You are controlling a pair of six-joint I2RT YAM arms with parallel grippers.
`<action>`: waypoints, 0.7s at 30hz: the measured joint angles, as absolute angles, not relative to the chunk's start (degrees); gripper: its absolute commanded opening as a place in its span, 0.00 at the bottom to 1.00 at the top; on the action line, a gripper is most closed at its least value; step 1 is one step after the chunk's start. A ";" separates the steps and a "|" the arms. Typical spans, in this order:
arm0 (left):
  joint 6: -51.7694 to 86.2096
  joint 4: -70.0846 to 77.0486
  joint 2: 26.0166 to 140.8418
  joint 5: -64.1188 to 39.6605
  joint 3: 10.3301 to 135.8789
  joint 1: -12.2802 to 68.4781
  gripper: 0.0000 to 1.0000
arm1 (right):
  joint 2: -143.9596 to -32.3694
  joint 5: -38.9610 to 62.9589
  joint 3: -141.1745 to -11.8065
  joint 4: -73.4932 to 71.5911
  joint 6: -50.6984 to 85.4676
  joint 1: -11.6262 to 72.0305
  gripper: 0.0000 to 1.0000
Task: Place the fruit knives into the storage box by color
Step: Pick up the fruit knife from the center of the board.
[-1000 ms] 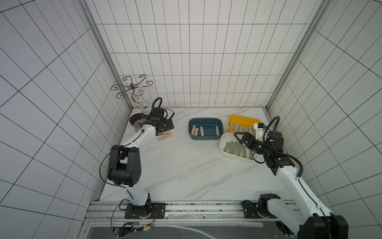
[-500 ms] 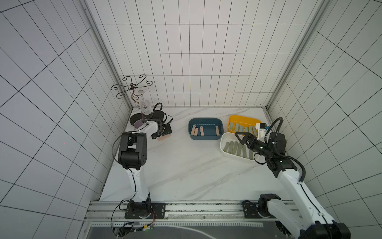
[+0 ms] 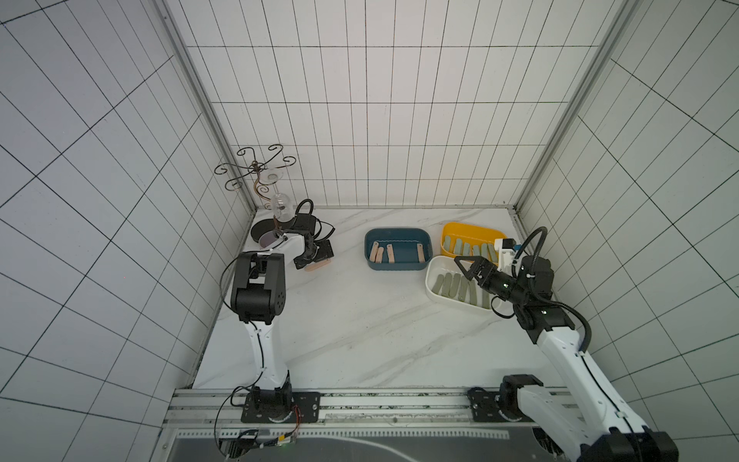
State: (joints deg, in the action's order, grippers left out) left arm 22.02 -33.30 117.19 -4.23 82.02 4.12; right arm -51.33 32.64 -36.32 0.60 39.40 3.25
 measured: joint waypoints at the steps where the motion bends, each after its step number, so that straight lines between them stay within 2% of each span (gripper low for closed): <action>1: 22.02 -33.04 116.95 -4.78 81.65 4.14 0.97 | -51.33 32.64 -36.32 0.60 39.42 3.25 1.00; 14: 22.26 -31.79 113.30 -9.02 76.75 9.13 0.97 | -50.92 32.67 -35.73 0.82 39.40 3.25 1.00; 21: 22.24 -33.21 112.77 -7.27 76.18 11.70 0.95 | -50.76 32.67 -35.73 0.84 39.42 3.25 1.00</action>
